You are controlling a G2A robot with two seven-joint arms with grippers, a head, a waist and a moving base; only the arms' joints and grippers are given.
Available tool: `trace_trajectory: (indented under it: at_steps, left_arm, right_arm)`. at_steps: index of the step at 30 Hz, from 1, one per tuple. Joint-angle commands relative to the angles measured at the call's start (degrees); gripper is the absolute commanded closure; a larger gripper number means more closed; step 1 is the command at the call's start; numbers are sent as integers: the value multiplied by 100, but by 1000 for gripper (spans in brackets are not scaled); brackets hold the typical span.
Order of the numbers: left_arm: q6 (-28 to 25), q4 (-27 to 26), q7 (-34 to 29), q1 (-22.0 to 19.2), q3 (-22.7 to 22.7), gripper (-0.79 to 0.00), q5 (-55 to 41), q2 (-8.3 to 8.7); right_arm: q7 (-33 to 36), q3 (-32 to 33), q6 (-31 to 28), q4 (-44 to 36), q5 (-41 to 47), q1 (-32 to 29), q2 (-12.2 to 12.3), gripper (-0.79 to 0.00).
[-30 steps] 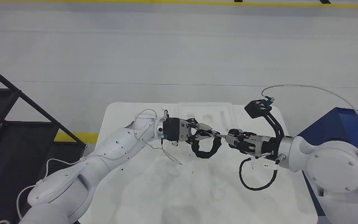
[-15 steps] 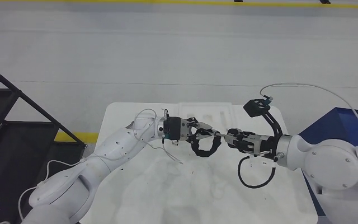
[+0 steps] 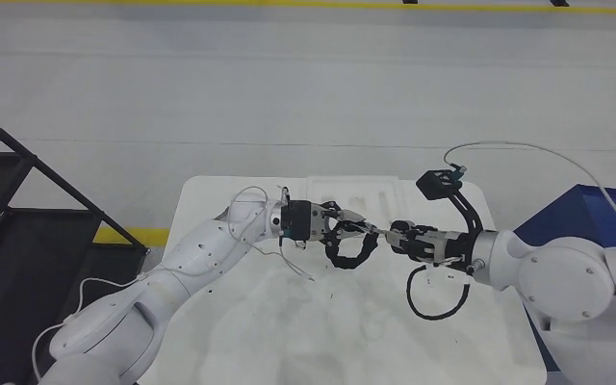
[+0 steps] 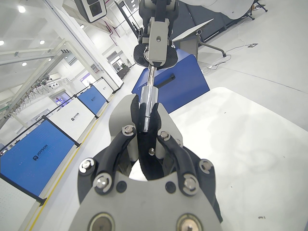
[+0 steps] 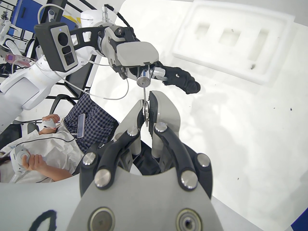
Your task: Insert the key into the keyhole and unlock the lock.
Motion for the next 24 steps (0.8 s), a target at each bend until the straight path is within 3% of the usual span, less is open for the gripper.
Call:
trace_trajectory:
  at_steps: [1, 10, 24]
  left_arm:
    - [-10, -13, 10, 3, -22, 0, 58, 6]
    - [-107, -108, 174, -14, -62, 0, 383, 24]
    - [-106, -121, 300, 94, -131, 0, 89, -7]
  right_arm:
    - [14, -9, 12, 5, 3, 11, 3, 0]
    - [130, -104, 51, 91, 11, 135, 15, 0]
    - [13, -185, 75, 266, 363, 207, 7, 0]
